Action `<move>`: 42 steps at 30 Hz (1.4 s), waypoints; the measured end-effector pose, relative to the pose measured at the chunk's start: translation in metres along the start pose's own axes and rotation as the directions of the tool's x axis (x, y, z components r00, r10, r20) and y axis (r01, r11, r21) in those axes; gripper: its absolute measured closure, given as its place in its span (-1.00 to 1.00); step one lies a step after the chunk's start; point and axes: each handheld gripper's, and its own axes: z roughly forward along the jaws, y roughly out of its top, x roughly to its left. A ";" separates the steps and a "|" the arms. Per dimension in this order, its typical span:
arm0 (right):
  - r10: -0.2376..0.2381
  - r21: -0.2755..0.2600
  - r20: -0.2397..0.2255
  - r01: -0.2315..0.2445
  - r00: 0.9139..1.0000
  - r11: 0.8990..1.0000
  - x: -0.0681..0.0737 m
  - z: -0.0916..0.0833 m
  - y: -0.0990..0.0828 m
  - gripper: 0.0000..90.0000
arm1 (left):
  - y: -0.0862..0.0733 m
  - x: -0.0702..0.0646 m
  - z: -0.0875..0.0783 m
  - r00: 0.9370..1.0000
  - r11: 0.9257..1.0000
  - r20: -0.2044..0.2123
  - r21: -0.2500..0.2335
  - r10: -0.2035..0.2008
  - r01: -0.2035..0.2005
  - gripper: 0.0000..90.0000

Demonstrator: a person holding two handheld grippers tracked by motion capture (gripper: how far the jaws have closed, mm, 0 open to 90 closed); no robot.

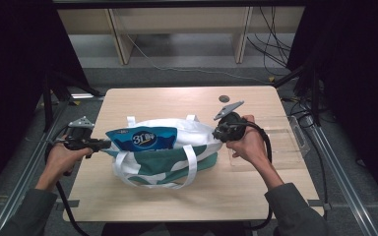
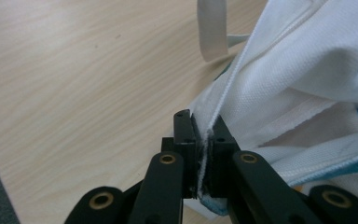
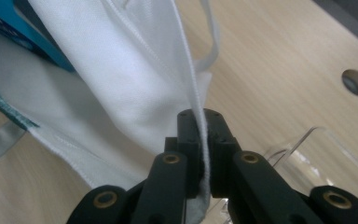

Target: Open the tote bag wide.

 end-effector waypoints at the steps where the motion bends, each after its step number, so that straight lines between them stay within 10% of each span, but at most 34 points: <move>1: 0.007 0.009 -0.003 -0.007 1.000 1.000 0.001 0.003 -0.003 0.93 | -0.002 0.001 0.002 1.000 1.000 0.007 -0.011 -0.007 0.007 0.90; 20: 0.038 0.081 0.014 -0.039 0.999 0.996 0.021 0.044 -0.031 0.93 | -0.022 0.009 0.041 0.998 0.997 0.035 0.053 -0.059 0.057 0.89; 28: 0.031 0.102 0.040 -0.035 0.999 0.994 0.026 0.056 -0.033 0.92 | -0.029 0.006 0.069 1.000 0.994 0.013 0.112 -0.010 0.008 0.89; 35: 0.078 0.002 0.071 -0.078 0.994 0.997 0.021 0.040 -0.029 0.54 | -0.028 0.007 0.066 0.999 0.992 0.011 0.125 -0.032 0.031 0.86; 42: 0.049 -0.154 -0.076 -0.060 0.996 0.986 0.047 0.004 -0.011 0.34 | -0.024 0.010 0.058 1.000 0.990 -0.006 0.143 -0.006 0.007 0.66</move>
